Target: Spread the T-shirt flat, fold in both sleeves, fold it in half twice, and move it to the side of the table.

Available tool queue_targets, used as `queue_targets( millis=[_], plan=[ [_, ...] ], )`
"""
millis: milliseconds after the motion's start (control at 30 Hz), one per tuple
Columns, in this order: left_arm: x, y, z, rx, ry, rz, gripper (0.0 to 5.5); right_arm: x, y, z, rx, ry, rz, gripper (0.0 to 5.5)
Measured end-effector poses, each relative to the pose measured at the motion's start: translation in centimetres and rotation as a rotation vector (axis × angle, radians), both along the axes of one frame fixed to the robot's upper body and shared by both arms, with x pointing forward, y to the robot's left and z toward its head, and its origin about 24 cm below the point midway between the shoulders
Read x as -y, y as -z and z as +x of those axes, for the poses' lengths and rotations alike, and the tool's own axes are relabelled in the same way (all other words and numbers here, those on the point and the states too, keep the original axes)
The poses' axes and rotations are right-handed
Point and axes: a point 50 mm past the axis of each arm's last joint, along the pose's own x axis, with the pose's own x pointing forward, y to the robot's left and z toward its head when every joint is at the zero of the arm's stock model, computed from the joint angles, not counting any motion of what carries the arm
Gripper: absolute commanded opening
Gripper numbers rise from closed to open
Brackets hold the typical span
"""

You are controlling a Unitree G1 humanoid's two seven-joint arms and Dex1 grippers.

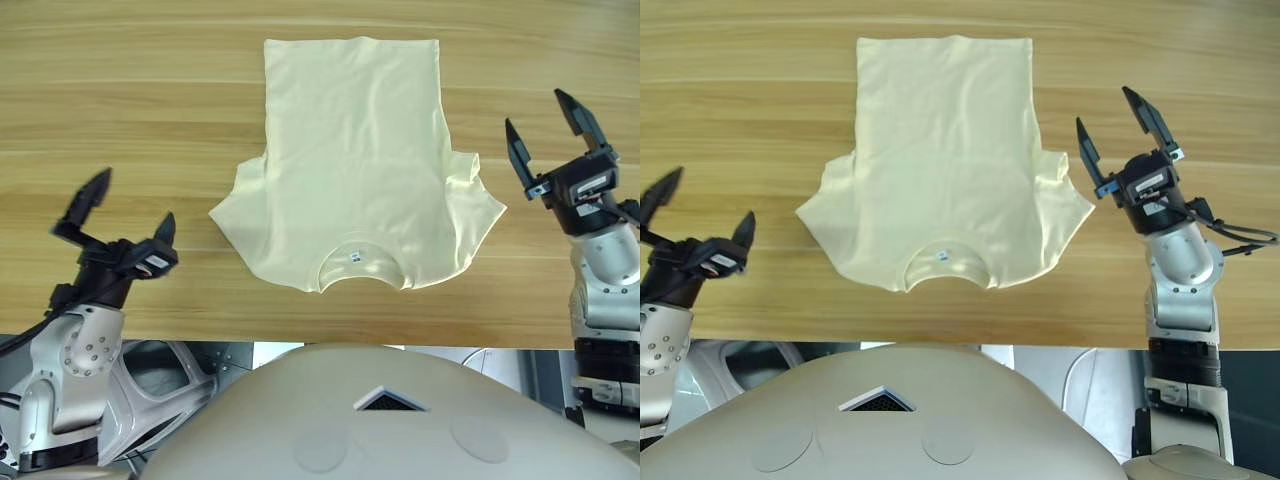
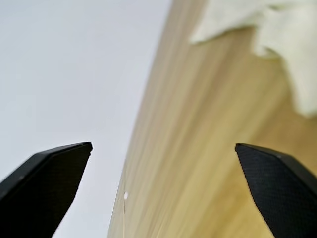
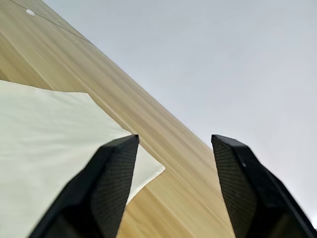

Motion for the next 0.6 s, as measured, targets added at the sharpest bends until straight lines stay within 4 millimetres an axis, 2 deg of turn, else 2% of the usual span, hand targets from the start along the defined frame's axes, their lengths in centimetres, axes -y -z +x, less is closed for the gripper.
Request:
queue_targets(
  millis=[133,167,433,600],
  plan=[
    [2.0,2.4,-2.4,-0.222,0.221,0.019,5.37,0.1,0.0,0.7,0.026,0.028,-0.008,2.69],
    [2.1,2.4,-2.5,-0.228,0.243,0.021,5.37,0.0,0.0,0.7,0.029,0.025,-0.011,2.69],
    [3.5,3.4,1.1,-0.168,0.37,0.045,5.37,0.0,0.8,-0.1,0.023,0.029,-0.037,2.69],
    [3.4,3.5,2.0,-0.149,0.361,0.071,5.37,0.7,1.1,-1.1,0.013,0.068,-0.045,2.69]
  ],
)
